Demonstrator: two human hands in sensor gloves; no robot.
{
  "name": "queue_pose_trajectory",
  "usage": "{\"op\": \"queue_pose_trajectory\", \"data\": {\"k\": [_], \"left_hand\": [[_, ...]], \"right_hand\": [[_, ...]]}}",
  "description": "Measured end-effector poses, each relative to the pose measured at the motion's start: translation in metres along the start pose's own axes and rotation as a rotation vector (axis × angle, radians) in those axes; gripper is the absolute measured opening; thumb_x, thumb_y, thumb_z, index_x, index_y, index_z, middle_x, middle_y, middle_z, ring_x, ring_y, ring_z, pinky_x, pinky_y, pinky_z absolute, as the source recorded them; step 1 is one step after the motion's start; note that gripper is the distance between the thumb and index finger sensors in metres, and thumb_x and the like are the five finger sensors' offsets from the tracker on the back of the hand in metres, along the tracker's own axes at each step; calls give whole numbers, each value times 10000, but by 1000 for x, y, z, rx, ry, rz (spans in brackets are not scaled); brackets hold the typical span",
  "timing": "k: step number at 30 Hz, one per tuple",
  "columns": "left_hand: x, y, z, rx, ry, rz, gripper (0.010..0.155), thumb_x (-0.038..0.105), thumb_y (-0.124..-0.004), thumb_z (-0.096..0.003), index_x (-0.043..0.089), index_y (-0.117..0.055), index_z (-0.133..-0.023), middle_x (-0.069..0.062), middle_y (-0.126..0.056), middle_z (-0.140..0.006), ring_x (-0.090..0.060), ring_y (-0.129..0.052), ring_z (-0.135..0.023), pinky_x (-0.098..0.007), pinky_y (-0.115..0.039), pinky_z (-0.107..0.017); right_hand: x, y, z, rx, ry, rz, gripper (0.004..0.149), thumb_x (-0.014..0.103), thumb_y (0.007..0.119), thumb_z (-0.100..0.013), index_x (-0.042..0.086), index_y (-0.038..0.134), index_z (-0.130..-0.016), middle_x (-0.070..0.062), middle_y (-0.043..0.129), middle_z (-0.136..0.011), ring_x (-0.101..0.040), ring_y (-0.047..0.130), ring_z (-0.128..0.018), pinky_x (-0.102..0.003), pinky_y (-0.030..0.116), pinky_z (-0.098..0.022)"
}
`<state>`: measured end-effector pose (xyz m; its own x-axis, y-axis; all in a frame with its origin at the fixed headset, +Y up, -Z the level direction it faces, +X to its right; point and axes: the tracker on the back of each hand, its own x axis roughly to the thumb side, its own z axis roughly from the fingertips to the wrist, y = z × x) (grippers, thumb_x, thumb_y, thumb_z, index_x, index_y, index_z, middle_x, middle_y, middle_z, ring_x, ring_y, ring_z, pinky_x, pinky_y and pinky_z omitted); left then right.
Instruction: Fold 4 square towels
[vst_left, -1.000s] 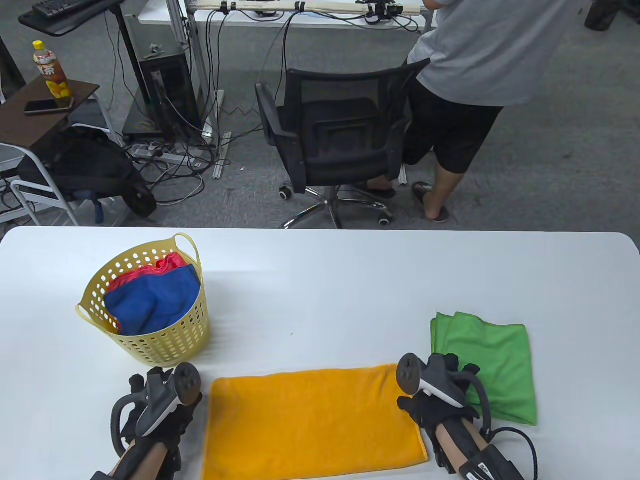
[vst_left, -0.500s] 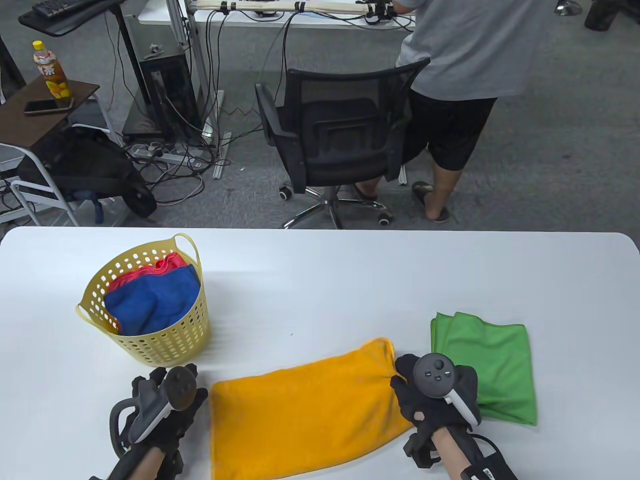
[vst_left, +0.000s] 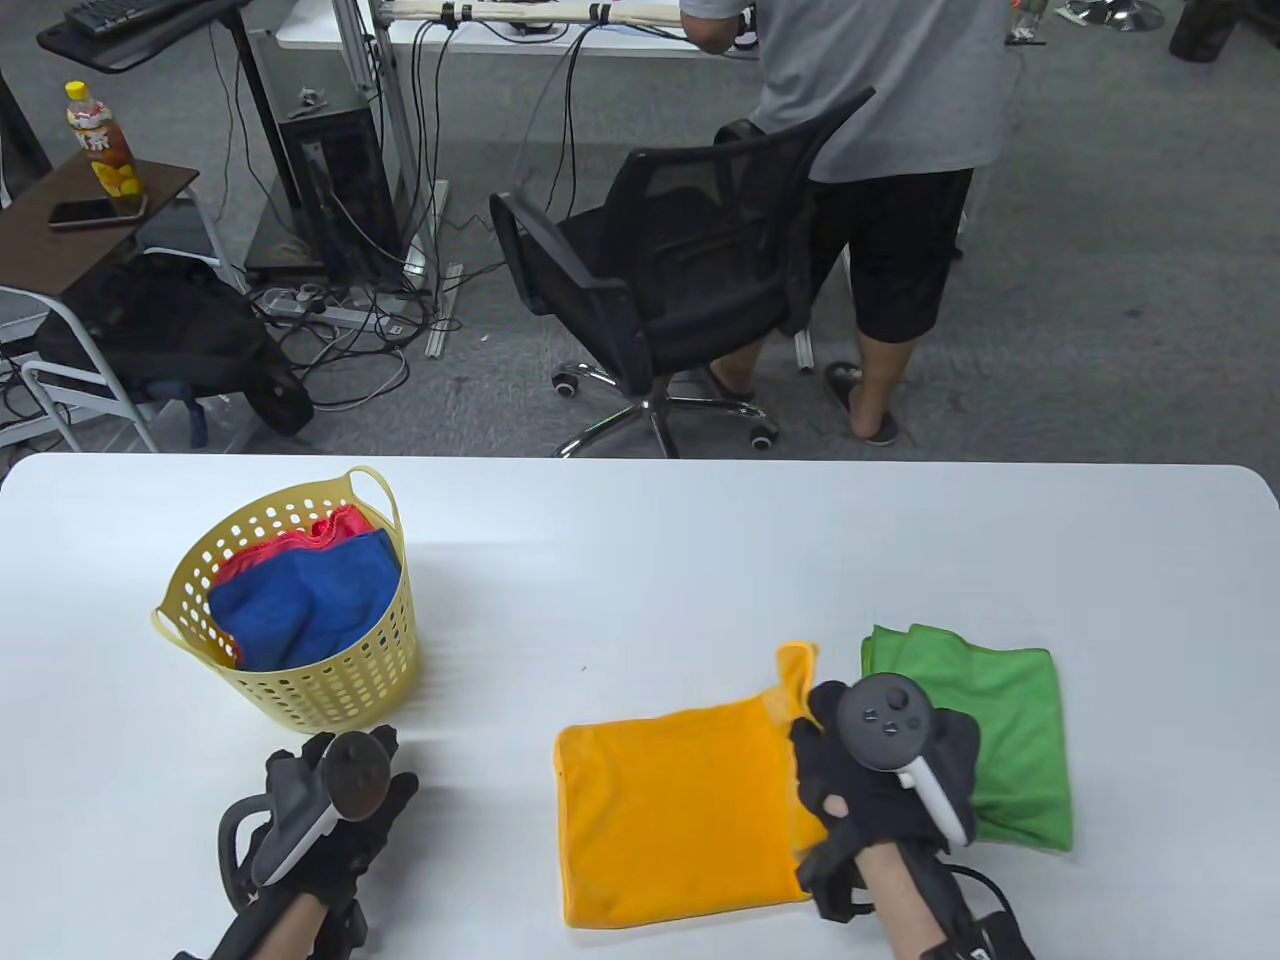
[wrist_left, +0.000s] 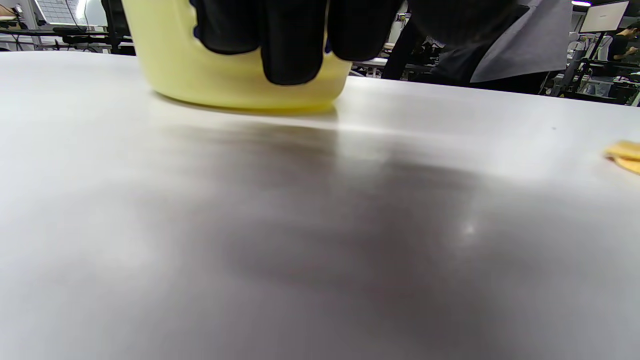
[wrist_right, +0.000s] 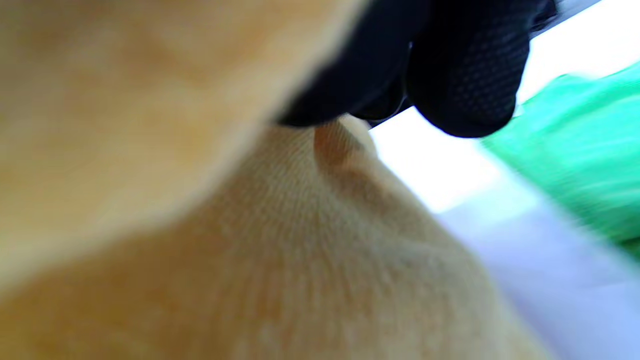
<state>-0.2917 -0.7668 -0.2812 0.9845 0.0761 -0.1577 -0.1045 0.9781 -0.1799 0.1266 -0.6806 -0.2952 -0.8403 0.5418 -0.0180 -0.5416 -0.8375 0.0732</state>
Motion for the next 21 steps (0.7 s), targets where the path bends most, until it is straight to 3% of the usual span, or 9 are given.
{"op": "queue_pose_trajectory", "data": {"k": [3,4,7,9,11,13,15,18,21], "left_hand": [[1,-1,1,-1,-1,-9,654,608,-683,-497,361,-627,-1100,5,-717,-1151,-328,-616,-1150,-594,-412,-874],[1,-2,1,-1,-2,-11,653,608,-684,-496,361,-630,-1098,6,-719,-1150,-327,-619,-1149,-594,-414,-873],[0,-1,2,3,-1,-13,654,608,-684,-495,360,-632,-1098,2,-720,-1149,-329,-621,-1147,-594,-415,-872],[0,-1,2,3,0,-12,652,608,-683,-495,361,-632,-1097,6,-721,-1149,-326,-622,-1148,-594,-414,-873],[-1,-1,1,0,2,-8,654,608,-683,-496,359,-631,-1098,4,-721,-1149,-327,-617,-1150,-594,-413,-873],[-1,-1,0,-5,4,-6,653,608,-683,-496,360,-630,-1098,3,-719,-1150,-328,-616,-1150,-594,-412,-873],[-1,-1,1,-8,3,-9,655,609,-682,-497,360,-628,-1100,5,-717,-1151,-327,-612,-1152,-594,-409,-875],[0,-1,1,-10,0,-15,656,610,-682,-497,362,-624,-1102,7,-712,-1154,-328,-609,-1154,-595,-405,-876],[1,-2,1,-13,-3,-22,655,612,-680,-498,364,-623,-1102,8,-712,-1155,-325,-603,-1157,-595,-403,-877]], "right_hand": [[41,51,-7,113,-65,-27,445,251,801,-523,42,725,-909,-309,845,-849,-54,999,-202,-435,889,-417],[55,78,-11,222,-111,-68,479,267,796,-523,35,707,-934,-319,828,-879,-85,1031,-254,-464,880,-442],[68,110,-12,469,-139,-177,678,360,751,-541,-13,545,-1069,-374,708,-981,-257,1071,-479,-568,817,-511],[65,104,-13,463,-146,-253,719,395,732,-547,-23,509,-1088,-396,671,-999,-323,1052,-533,-608,790,-518],[52,83,-18,384,-114,-264,709,398,721,-554,-16,520,-1092,-399,662,-1010,-350,1020,-576,-628,766,-524],[25,54,-26,214,-3,-197,673,397,714,-559,-22,587,-1070,-395,699,-991,-358,996,-581,-635,747,-529],[-4,41,-31,95,149,-66,629,404,709,-562,-39,698,-1008,-392,788,-905,-329,990,-509,-622,753,-507],[-40,53,-35,183,337,157,625,445,698,-564,-49,785,-936,-385,828,-834,-322,959,-493,-627,731,-510],[-55,84,-34,351,375,158,684,500,705,-554,-60,774,-941,-375,797,-834,-320,929,-519,-635,705,-530]]}}
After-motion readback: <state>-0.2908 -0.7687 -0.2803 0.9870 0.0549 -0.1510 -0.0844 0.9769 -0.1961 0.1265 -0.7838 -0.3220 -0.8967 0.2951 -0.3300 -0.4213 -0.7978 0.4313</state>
